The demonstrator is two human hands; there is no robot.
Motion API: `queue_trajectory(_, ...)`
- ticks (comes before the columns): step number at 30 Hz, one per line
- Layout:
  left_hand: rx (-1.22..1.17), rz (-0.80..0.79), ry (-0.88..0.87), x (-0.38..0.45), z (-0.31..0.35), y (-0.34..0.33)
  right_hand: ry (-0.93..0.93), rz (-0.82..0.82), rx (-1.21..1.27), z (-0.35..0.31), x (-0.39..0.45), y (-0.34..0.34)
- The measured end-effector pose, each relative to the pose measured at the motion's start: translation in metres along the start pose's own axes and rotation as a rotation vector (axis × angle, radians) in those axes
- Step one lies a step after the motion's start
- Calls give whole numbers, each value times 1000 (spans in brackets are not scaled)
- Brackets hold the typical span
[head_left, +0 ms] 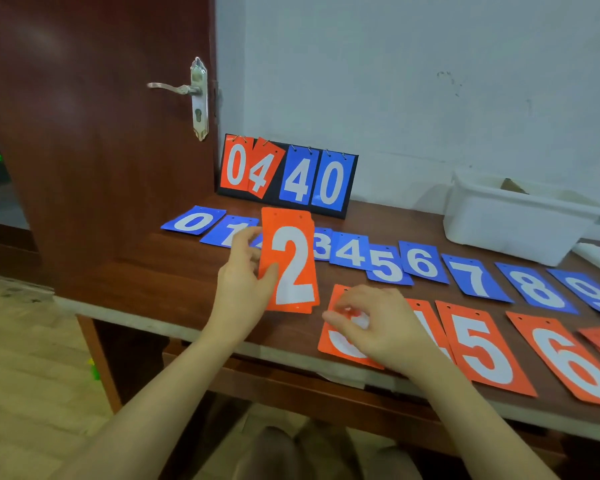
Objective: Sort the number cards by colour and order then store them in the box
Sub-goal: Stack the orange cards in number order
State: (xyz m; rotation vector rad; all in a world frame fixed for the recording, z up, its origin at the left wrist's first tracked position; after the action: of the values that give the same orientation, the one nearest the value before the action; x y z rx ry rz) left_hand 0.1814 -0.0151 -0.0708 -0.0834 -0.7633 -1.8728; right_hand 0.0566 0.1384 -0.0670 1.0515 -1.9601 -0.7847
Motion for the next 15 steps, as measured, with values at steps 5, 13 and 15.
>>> queue_trajectory(5, 76, -16, 49, -6, 3, 1, -35, -260, -60, 6, -19, -3)
queue_trajectory(13, 144, -17, 71, -21, 5, 16, 158, 112, 175, 4, -23, -7)
queue_trajectory(15, 157, -32, 75, -25, 7, 18, 154, 469, 265, 2, -22, -6)
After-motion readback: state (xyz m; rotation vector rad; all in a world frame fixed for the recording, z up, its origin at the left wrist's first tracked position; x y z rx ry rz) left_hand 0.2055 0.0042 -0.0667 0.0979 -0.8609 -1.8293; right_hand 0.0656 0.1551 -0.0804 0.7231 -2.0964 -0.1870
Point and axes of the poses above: each hand's wrist, its own x-axis towards the middle knuckle, its own y-axis out of the back of the hand, z = x × y, the point moved 1 cm from there along x, towards the middle knuckle, and after that the axes turned 13 degrees about x, right-handed, at the moved point
